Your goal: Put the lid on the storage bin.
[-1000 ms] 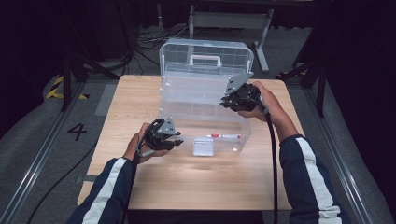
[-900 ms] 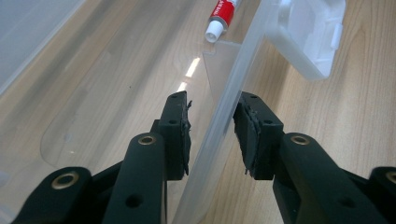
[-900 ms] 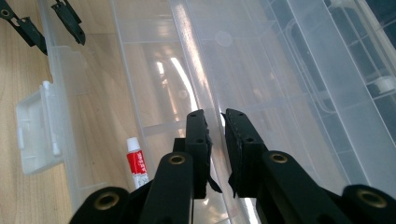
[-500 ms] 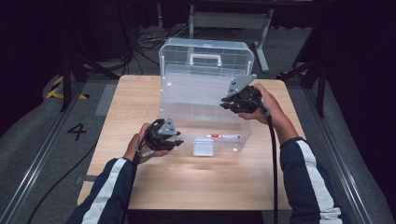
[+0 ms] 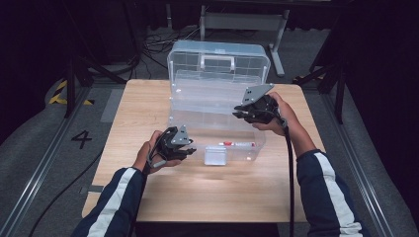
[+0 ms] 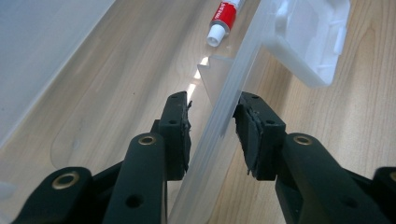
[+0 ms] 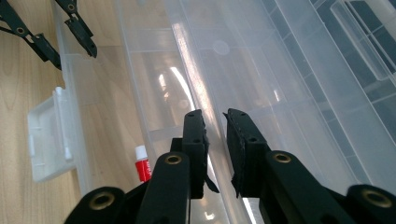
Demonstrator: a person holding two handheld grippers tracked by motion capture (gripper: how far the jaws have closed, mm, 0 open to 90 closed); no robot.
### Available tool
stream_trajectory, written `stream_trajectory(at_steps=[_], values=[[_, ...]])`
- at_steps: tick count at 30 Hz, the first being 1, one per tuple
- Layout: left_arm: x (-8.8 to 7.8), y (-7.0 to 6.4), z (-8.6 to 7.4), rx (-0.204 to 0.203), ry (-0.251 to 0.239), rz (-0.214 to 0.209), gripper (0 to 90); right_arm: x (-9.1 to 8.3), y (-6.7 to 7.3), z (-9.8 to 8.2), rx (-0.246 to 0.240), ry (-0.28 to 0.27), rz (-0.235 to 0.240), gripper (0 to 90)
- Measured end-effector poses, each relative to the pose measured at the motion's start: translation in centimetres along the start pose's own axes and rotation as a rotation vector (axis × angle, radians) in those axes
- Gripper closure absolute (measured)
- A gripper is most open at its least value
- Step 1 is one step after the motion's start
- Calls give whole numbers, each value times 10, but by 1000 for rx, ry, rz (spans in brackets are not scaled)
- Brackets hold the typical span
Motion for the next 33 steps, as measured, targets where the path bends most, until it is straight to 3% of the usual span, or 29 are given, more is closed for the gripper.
stream_trajectory(at_steps=[6,19,29,33], values=[[-5,0,4,26,16,5,707,0,3,-2,7,-8,11,780],[-13,1,5,64,47,23,688,1,7,-4,4,-21,11,770],[-14,1,4,66,51,26,686,1,9,-6,11,-31,19,767],[-19,2,8,50,-1,25,669,1,10,-6,6,-31,14,766]])
Point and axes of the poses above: each handheld gripper's, and its own axes: x roughly forward along the jaws, z roughly out of its top, y roughly to its left, the point moved 6 cm from there along x, roughly forward along the jaws, and after that the axes turned 8 degrees about x, right-handed, at the moved point
